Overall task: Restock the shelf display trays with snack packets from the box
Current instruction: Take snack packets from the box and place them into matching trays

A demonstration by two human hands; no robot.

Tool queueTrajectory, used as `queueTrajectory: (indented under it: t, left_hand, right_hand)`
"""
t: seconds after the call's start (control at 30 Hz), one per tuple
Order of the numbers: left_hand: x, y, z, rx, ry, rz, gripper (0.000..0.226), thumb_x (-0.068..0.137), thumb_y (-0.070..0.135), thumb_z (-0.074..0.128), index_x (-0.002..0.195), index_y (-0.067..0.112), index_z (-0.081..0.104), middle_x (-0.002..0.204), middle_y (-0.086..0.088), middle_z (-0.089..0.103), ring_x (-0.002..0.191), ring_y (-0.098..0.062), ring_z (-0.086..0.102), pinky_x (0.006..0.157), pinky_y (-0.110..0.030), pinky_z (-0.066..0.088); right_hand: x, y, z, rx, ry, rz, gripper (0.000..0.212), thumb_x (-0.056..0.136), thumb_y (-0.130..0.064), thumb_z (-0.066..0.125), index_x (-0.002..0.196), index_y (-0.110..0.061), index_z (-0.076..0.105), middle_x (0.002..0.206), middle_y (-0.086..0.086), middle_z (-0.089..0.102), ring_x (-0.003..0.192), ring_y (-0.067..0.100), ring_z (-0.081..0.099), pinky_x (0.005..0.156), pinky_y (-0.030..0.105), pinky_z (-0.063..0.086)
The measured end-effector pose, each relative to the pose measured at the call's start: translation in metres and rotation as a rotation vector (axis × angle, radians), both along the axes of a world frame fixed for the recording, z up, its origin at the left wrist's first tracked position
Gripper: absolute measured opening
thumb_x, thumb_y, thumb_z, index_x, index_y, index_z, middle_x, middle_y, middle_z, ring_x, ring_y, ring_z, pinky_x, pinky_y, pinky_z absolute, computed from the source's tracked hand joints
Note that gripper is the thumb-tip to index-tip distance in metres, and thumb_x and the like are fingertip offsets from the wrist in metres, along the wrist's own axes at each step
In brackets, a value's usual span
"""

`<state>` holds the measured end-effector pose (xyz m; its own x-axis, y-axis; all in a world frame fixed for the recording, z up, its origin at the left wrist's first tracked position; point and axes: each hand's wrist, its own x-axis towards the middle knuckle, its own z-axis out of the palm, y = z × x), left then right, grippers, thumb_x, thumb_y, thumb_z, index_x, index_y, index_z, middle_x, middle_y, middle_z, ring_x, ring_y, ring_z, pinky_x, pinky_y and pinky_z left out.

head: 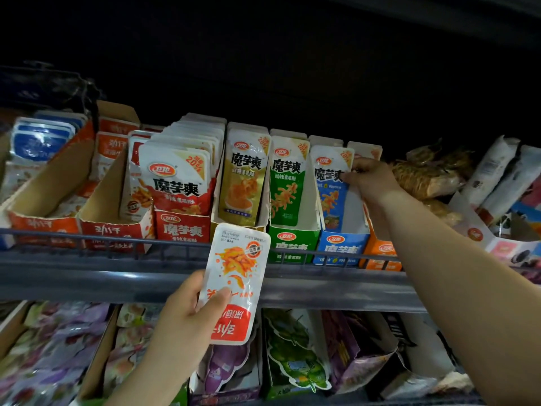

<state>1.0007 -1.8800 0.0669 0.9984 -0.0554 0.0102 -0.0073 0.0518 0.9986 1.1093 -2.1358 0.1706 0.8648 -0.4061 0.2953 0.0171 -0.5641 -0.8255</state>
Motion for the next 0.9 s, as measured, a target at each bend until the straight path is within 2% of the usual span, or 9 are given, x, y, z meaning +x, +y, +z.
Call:
queueTrajectory:
  t: [0.1, 0.2, 0.27, 0.4, 0.5, 0.57, 0.67, 0.77, 0.9]
  left_hand:
    - [0.001, 0.001, 0.000, 0.022, -0.007, 0.016, 0.012, 0.087, 0.016, 0.053, 0.087, 0.028, 0.054, 0.090, 0.004, 0.067, 0.075, -0.011, 0.065, 0.045, -0.011, 0.048]
    - [0.000, 0.002, 0.001, 0.038, -0.029, 0.020, 0.013, 0.087, 0.016, 0.053, 0.085, 0.029, 0.053, 0.087, 0.006, 0.066, 0.072, -0.009, 0.063, 0.044, -0.009, 0.046]
    - [-0.001, 0.003, 0.001, 0.048, -0.047, 0.024, 0.014, 0.087, 0.016, 0.054, 0.083, 0.029, 0.053, 0.083, 0.008, 0.065, 0.066, -0.007, 0.063, 0.044, -0.007, 0.045]
    - [-0.003, 0.006, 0.001, 0.072, -0.086, 0.019, 0.014, 0.086, 0.015, 0.055, 0.083, 0.029, 0.053, 0.078, 0.008, 0.065, 0.060, 0.004, 0.064, 0.044, -0.007, 0.045]
    - [-0.003, 0.008, 0.001, 0.076, -0.091, 0.035, 0.017, 0.085, 0.014, 0.057, 0.084, 0.029, 0.051, 0.080, 0.009, 0.065, 0.062, -0.005, 0.065, 0.045, -0.011, 0.048]
    - [-0.002, 0.010, 0.002, 0.070, -0.084, 0.052, 0.018, 0.084, 0.014, 0.059, 0.084, 0.028, 0.049, 0.082, 0.010, 0.064, 0.066, -0.006, 0.064, 0.048, -0.015, 0.049]
    - [-0.003, 0.015, 0.004, 0.068, -0.087, 0.064, 0.018, 0.084, 0.012, 0.060, 0.083, 0.026, 0.049, 0.081, 0.010, 0.065, 0.067, -0.006, 0.064, 0.052, -0.016, 0.047]
    - [-0.005, 0.021, 0.007, 0.054, -0.107, 0.077, 0.018, 0.084, 0.012, 0.060, 0.082, 0.027, 0.051, 0.080, 0.009, 0.066, 0.064, -0.005, 0.064, 0.049, -0.014, 0.046]
    - [-0.010, 0.031, 0.010, 0.027, -0.127, 0.069, 0.017, 0.081, 0.008, 0.063, 0.080, 0.024, 0.059, 0.067, 0.007, 0.070, 0.058, -0.003, 0.066, 0.046, -0.012, 0.048]
  right_hand:
    - [-0.004, 0.005, -0.001, -0.037, -0.016, 0.020, 0.019, 0.085, -0.003, 0.059, 0.103, -0.005, 0.063, 0.117, 0.018, 0.060, 0.110, 0.034, 0.056, 0.090, 0.030, 0.047]
    - [-0.002, 0.003, -0.001, -0.134, -0.046, 0.009, 0.042, 0.086, -0.003, 0.058, 0.127, -0.001, 0.048, 0.129, 0.016, 0.053, 0.117, 0.029, 0.051, 0.065, 0.010, 0.034]
    - [-0.001, 0.001, -0.001, -0.146, -0.077, -0.003, 0.051, 0.087, -0.004, 0.058, 0.134, -0.003, 0.038, 0.134, 0.016, 0.049, 0.120, 0.028, 0.049, 0.063, 0.009, 0.033]
    - [-0.001, -0.001, -0.005, -0.158, -0.043, -0.061, 0.062, 0.088, -0.005, 0.057, 0.141, -0.005, 0.024, 0.138, 0.016, 0.045, 0.125, 0.028, 0.045, 0.083, 0.019, 0.036]
    - [-0.005, -0.001, -0.007, -0.140, -0.117, -0.145, 0.060, 0.086, -0.008, 0.059, 0.139, -0.009, 0.029, 0.136, 0.015, 0.045, 0.126, 0.029, 0.045, 0.101, 0.034, 0.042]
    - [-0.010, 0.001, -0.006, -0.181, -0.240, -0.202, 0.051, 0.084, -0.009, 0.058, 0.132, -0.008, 0.039, 0.130, 0.015, 0.049, 0.120, 0.029, 0.047, 0.100, 0.039, 0.042]
    - [-0.029, 0.019, 0.003, -0.241, -0.391, -0.178, 0.036, 0.086, -0.008, 0.054, 0.122, -0.007, 0.048, 0.114, 0.011, 0.054, 0.097, 0.019, 0.052, 0.085, 0.026, 0.045]
    - [-0.059, 0.059, 0.009, -0.180, -0.400, 0.046, 0.016, 0.089, -0.008, 0.052, 0.105, -0.013, 0.052, 0.084, -0.006, 0.053, 0.069, 0.001, 0.045, 0.059, 0.003, 0.038]
    - [-0.093, 0.112, 0.002, -0.308, -0.212, 0.428, 0.019, 0.087, -0.015, 0.057, 0.104, -0.022, 0.052, 0.085, -0.019, 0.048, 0.072, -0.007, 0.047, 0.066, 0.000, 0.040]
